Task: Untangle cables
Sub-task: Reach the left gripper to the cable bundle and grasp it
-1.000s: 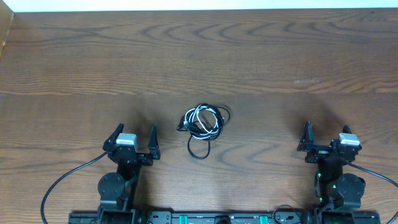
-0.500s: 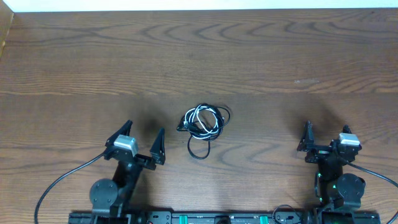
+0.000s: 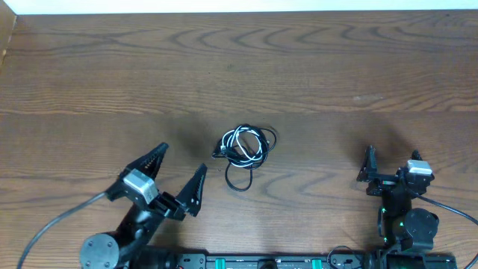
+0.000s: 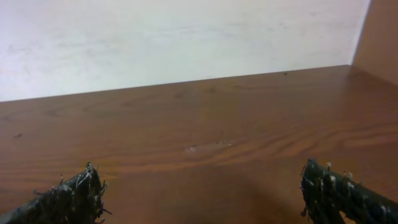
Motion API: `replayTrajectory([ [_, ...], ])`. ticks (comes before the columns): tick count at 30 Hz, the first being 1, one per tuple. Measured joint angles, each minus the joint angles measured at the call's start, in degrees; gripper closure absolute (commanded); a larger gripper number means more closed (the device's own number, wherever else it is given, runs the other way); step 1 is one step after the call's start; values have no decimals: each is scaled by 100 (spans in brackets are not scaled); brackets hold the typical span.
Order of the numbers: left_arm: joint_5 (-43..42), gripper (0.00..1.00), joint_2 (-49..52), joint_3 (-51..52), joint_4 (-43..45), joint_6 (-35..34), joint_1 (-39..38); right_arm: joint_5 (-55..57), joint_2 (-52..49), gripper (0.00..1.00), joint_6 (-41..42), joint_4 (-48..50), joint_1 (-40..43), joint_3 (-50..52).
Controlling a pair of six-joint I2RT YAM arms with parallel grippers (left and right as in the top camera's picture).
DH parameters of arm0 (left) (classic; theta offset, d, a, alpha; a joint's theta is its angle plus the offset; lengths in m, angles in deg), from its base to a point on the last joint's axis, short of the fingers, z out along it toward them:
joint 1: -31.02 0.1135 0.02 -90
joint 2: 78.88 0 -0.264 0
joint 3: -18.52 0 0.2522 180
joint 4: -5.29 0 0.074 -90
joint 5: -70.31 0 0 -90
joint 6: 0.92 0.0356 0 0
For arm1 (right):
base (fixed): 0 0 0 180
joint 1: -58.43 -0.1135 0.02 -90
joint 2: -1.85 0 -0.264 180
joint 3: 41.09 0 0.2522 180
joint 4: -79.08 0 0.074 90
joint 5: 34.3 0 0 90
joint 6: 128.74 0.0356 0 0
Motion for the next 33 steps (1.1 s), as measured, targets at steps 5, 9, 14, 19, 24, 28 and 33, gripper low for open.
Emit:
replayTrajectory([
  [5, -367, 8, 984, -1078, -855, -149, 0, 0, -2, 1, -7, 2, 0, 0],
  [9, -496, 8, 1888, -1945, -1615, -214, 0, 0, -2, 1, -7, 0, 0, 0],
  [14, -551, 8, 2780, -2586, -2184, -170, -195, 0, -2, 1, -7, 0, 0, 0],
  [19, -221, 8, 3447, -2754, -2291, 9, -1108, 0, -2, 1, -7, 0, 0, 0],
  [24, 1045, 8, 4052, -2754, -2291, 197, -2588, 0, -2, 1, -7, 2, 0, 0],
  [28, 2485, 8, 4822, -2809, -2284, 511, -3886, 0, -22, 1, -7, -2, 0, 0],
  [33, 3781, 8, 6177, -3403, -2293, 953, -4756, -2, -39, 1, -7, -2, 0, 0],
])
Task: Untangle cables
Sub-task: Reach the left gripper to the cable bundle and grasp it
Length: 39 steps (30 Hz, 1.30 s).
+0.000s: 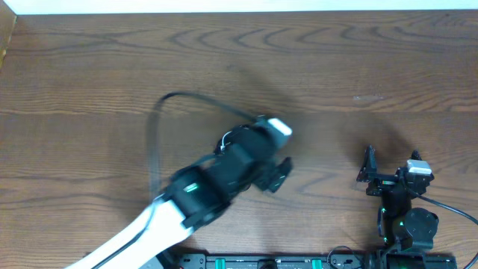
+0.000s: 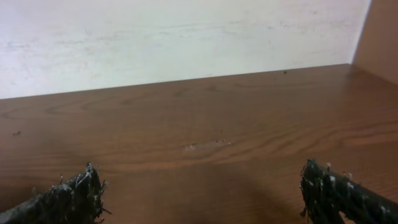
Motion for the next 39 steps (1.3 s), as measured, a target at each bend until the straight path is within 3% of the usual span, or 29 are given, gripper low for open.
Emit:
replayTrajectory([
  [4, 710, 8, 1152, -374, 426, 310, -79, 2, -2, 1, 0, 0, 0, 0],
  [13, 1169, 8, 2636, -415, 732, 435, -28, 2, -2, 1, 0, 2, 0, 0],
  [25, 1060, 8, 3386, -417, 916, -822, 1064, 2, -2, 1, 0, 2, 0, 0],
  [32, 437, 8, 3436, -417, 933, -1106, 977, 2, -2, 1, 0, 2, 0, 0],
  [39, 291, 8, 3646, -417, 1202, -2358, 949, 2, -2, 1, 0, 2, 0, 0],
])
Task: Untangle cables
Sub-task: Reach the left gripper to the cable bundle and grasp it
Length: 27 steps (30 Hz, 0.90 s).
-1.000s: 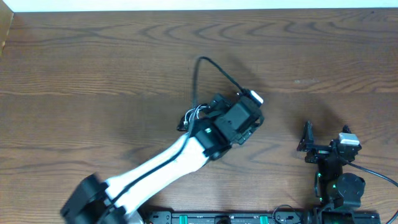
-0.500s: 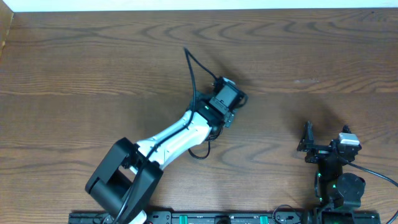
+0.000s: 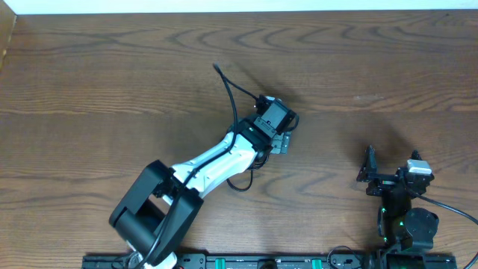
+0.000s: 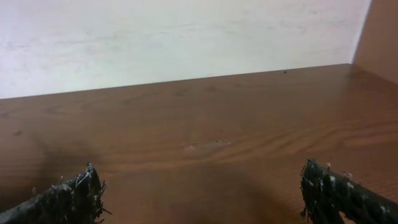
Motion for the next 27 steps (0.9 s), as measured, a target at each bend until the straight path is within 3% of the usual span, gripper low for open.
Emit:
replayTrajectory([
  [2, -9, 9, 175, 0, 125, -323, 0, -2, 0, 1, 0, 0, 0, 0],
  [7, 87, 41, 597, -52, 282, -1040, -15, 0, 0, 1, 0, 0, 0, 0],
  [11, 155, 90, 686, -142, 321, -1392, -15, 0, 0, 1, 0, 0, 0, 0],
  [20, 68, 92, 420, -83, 223, -1381, -15, 0, 0, 1, 0, 0, 0, 0],
  [27, 42, 92, -984, -59, 236, -1180, -20, 0, 0, 1, 0, 0, 0, 0],
])
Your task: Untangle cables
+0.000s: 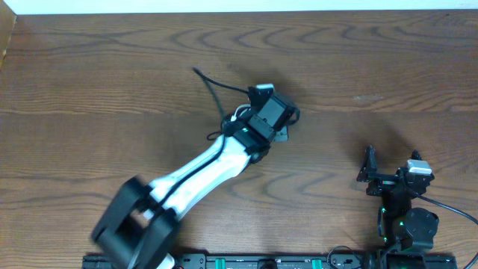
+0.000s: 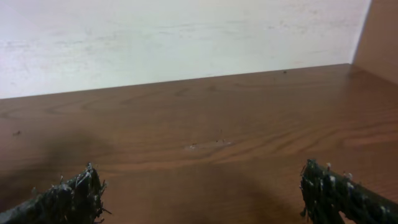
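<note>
The tangled black and white cables are almost wholly hidden under my left arm at the table's middle; only a short white bit (image 1: 237, 113) shows beside the wrist. My left gripper (image 1: 278, 131) points down over that spot, its fingers covered by the wrist and camera. The right gripper (image 1: 370, 170) rests near the front right edge, well away from the cables. In the right wrist view the right gripper (image 2: 199, 169) stands wide open over bare wood, with nothing between its fingertips (image 2: 87, 183).
A brown wooden table (image 1: 388, 67) stretches on all sides. A pale wall rises behind its far edge (image 2: 186, 37). My left arm's own black lead (image 1: 209, 81) arcs over the table behind the wrist. A wooden side panel (image 2: 379, 31) stands at the far right.
My left wrist has shifted slightly toward the far side and left. The black cable loop that lay on the table in front of the arm is out of sight. The right arm has not moved.
At first both arms were at the front edge, both grippers open, the cable bundle lying alone mid-table. Then the left arm was stretched out over the bundle. Later its wrist sat on the bundle's far right side, and now slightly farther back. The right arm stayed put.
</note>
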Motion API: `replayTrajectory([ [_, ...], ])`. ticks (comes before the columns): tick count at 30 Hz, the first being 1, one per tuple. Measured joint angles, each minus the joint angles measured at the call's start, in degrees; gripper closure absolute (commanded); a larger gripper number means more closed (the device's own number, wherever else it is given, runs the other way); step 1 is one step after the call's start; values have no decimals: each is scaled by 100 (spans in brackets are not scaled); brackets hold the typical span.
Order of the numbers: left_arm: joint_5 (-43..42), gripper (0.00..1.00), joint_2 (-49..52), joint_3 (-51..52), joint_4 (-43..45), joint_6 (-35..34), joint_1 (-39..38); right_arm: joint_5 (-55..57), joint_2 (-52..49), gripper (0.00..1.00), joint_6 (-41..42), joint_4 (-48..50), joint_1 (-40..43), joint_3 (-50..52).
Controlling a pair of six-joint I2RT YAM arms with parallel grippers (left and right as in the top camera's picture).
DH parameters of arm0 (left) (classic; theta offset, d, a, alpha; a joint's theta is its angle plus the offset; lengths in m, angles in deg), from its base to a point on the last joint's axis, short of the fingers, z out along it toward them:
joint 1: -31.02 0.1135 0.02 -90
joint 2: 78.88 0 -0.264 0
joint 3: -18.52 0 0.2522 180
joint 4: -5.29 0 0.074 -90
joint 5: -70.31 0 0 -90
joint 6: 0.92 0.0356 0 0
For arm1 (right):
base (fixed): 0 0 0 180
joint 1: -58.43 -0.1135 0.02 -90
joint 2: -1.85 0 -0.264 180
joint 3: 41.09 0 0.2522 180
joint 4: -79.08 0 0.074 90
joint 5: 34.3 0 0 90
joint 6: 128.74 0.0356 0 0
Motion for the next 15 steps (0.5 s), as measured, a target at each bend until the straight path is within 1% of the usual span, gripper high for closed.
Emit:
replayTrajectory([
  [4, -57, 92, -894, 0, -9, -4, -2, 0, 0, 1, 0, 0, 0, 0],
  [8, -382, 92, -1561, 0, -44, -181, 0, 0, 0, 1, 0, 0, 0, 0],
  [12, -684, 92, -1969, 0, -269, -737, -2, 0, 0, 1, 0, 0, 0, 0],
  [15, -778, 92, -2063, 0, -531, -1377, 0, 0, 0, 1, 0, 0, 0, 0],
])
